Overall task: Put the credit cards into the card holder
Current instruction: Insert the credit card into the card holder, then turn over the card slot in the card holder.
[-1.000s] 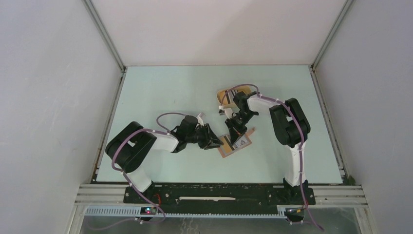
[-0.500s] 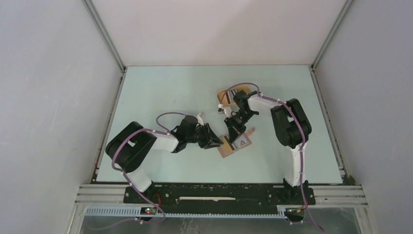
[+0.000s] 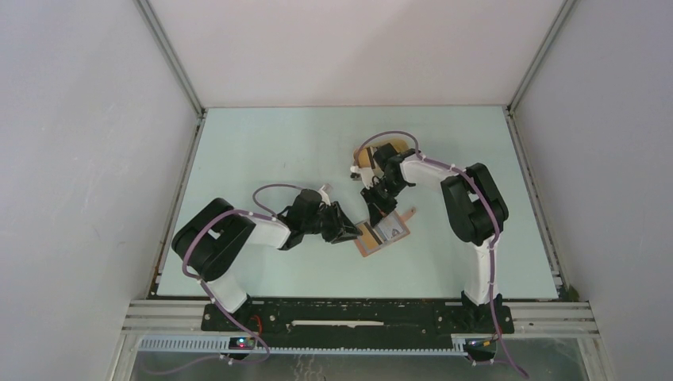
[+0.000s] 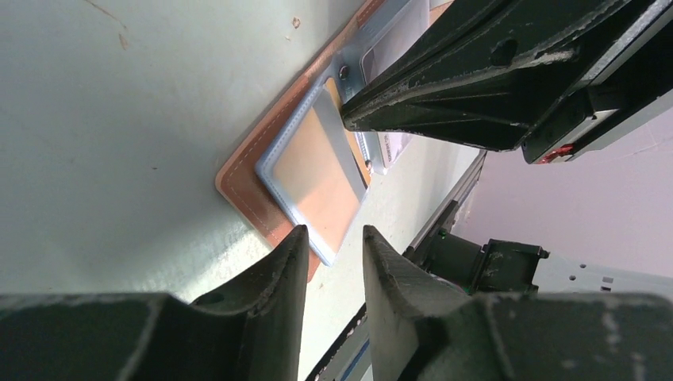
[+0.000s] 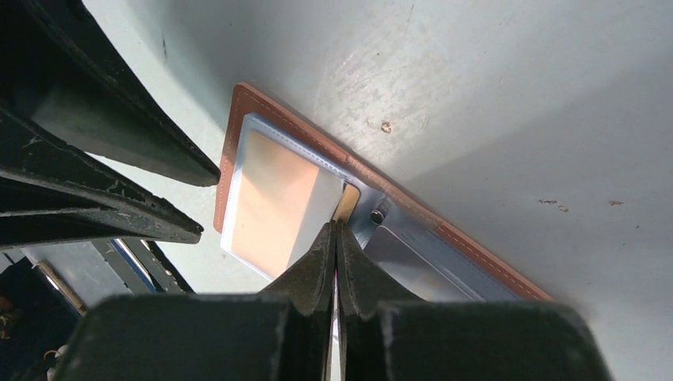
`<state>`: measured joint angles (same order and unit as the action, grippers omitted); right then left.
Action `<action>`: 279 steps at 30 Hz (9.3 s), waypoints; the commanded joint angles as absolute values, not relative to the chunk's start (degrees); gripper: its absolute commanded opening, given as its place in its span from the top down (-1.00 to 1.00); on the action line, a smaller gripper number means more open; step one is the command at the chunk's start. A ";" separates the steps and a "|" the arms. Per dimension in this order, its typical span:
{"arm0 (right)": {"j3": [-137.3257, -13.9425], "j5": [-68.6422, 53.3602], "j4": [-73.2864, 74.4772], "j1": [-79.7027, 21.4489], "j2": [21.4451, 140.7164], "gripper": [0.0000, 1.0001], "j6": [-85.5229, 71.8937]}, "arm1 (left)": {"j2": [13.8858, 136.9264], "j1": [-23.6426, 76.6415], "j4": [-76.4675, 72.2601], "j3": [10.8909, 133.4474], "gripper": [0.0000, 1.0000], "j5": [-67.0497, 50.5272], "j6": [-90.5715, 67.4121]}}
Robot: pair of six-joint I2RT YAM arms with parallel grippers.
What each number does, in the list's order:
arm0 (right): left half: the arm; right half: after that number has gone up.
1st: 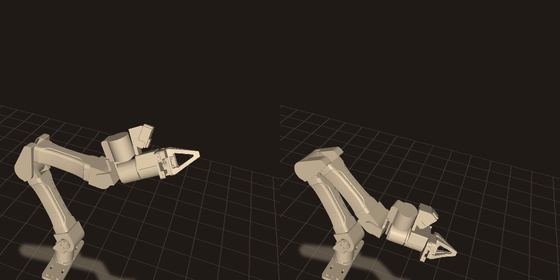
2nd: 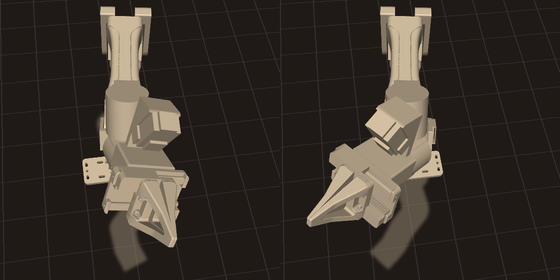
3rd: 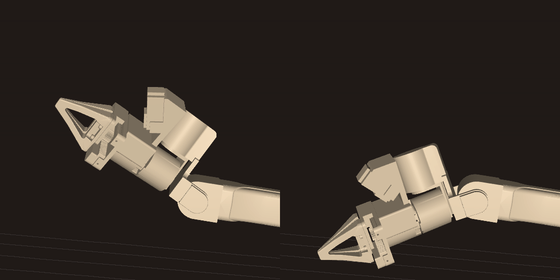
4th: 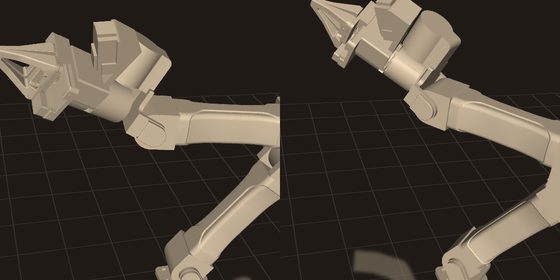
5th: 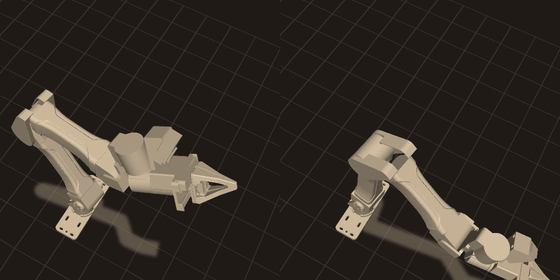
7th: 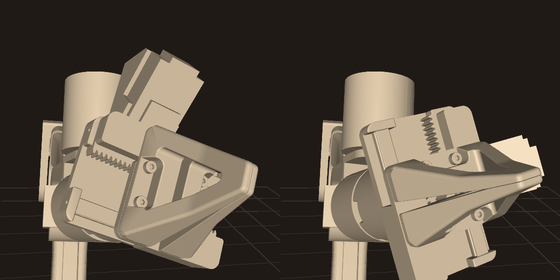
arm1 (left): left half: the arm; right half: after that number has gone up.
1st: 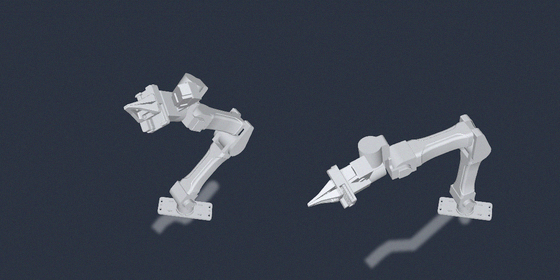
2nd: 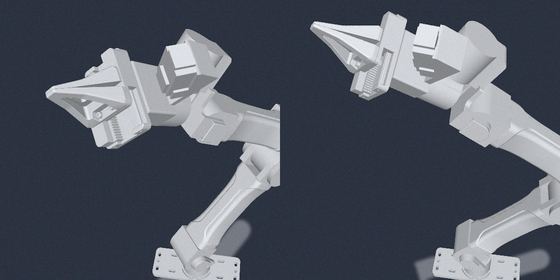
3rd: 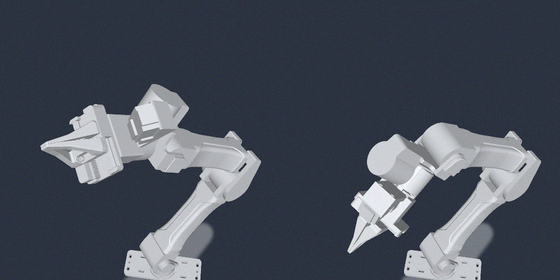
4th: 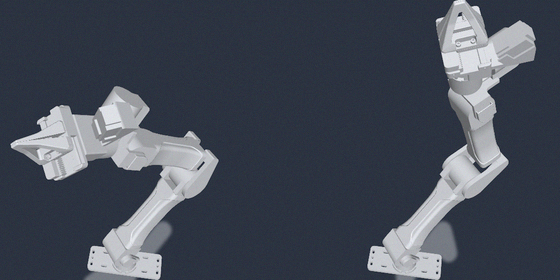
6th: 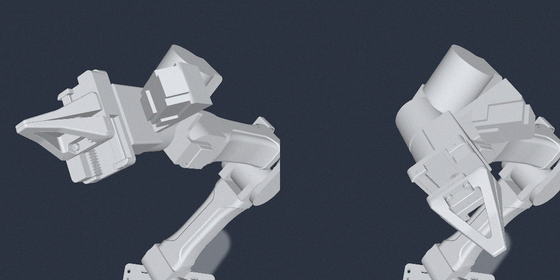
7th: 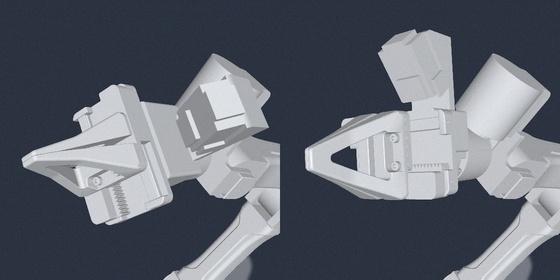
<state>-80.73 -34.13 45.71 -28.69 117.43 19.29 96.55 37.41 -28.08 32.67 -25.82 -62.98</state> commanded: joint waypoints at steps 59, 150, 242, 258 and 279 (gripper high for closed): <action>-75.23 -27.74 47.33 -32.28 116.27 0.78 22.79 | 96.15 36.95 -30.15 31.94 0.26 -24.16 -63.78; -74.03 -41.31 48.77 -28.00 107.33 -0.57 25.40 | 101.34 37.53 -36.04 39.81 0.34 -29.09 -67.09; -74.04 -37.79 46.85 -24.29 105.54 -0.31 23.31 | 105.00 37.52 -20.75 47.34 0.42 -28.89 -61.43; -74.01 -39.67 46.05 -25.00 103.47 -0.44 22.76 | 106.55 38.23 -20.37 50.15 0.33 -30.56 -60.90; -73.06 -28.15 43.17 -25.71 101.72 0.05 21.12 | 106.51 38.56 -18.42 51.09 0.19 -29.76 -59.76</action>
<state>-73.36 -29.74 44.31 -27.24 105.10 21.08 106.76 38.24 -18.61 48.77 -29.78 -61.39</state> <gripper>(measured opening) 0.488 0.401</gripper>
